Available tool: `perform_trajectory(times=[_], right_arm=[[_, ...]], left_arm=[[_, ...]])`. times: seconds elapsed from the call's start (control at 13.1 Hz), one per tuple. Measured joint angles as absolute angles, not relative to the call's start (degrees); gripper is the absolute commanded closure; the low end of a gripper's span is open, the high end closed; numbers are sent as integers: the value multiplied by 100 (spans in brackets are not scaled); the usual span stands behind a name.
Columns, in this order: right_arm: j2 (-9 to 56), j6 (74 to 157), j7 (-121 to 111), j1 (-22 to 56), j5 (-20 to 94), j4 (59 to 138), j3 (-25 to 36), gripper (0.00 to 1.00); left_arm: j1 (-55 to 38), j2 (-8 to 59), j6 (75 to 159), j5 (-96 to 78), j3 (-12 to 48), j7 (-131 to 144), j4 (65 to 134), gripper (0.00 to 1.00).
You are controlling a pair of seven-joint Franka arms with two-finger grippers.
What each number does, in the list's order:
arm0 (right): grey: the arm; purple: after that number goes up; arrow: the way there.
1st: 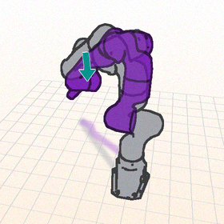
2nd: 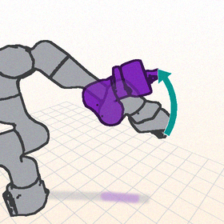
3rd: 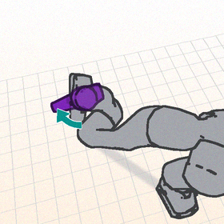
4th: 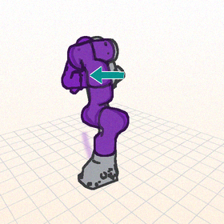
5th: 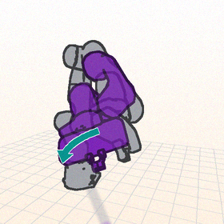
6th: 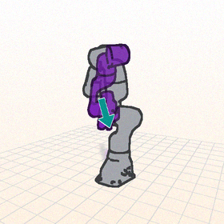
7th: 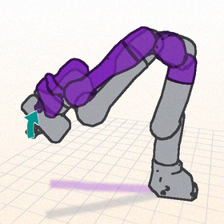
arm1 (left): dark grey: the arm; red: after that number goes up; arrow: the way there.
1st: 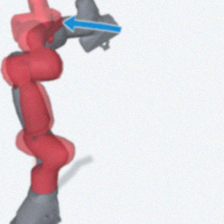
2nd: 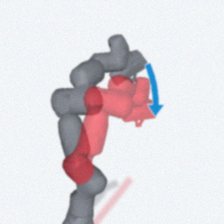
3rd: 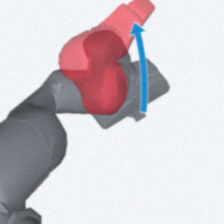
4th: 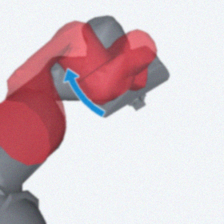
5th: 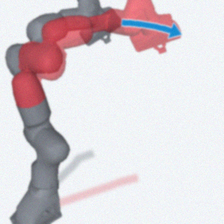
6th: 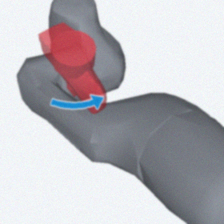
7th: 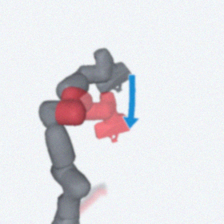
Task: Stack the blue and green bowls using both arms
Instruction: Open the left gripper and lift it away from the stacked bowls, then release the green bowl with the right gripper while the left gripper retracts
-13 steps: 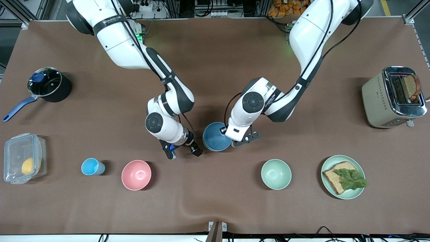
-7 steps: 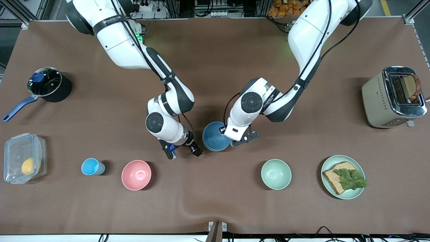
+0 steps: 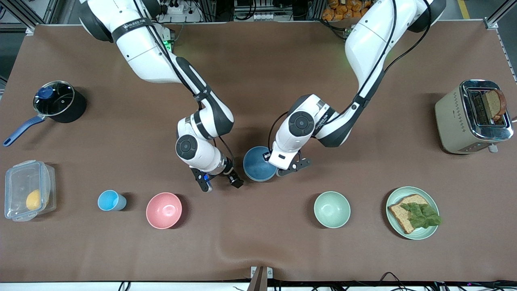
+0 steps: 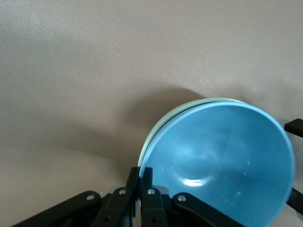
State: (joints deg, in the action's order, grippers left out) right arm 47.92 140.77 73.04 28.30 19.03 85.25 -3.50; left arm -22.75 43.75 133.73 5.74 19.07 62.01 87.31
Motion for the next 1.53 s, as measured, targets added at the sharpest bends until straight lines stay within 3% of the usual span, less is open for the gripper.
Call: perform_trajectory(times=[0.15,0.54,0.77,1.07,1.53], right_arm=[[4792,14075,7304,2830,1901,8525,-350,0],[4794,14073,7304,2831,1897,8525,-350,0],[4795,14072,7304,2832,1894,8525,-348,0],[4795,14006,7266,2818,1889,8512,-284,0],[4726,13161,6444,2505,1883,8350,-247,0]], left_arm=[[-2274,4375,13374,574,1904,6201,8718,0],[-2241,4301,13410,574,1871,6203,8555,0],[-1987,3853,13199,575,1841,6203,8510,0],[-1475,2744,11886,636,1835,5984,8484,0],[-612,1543,10430,658,1811,4147,8636,0]])
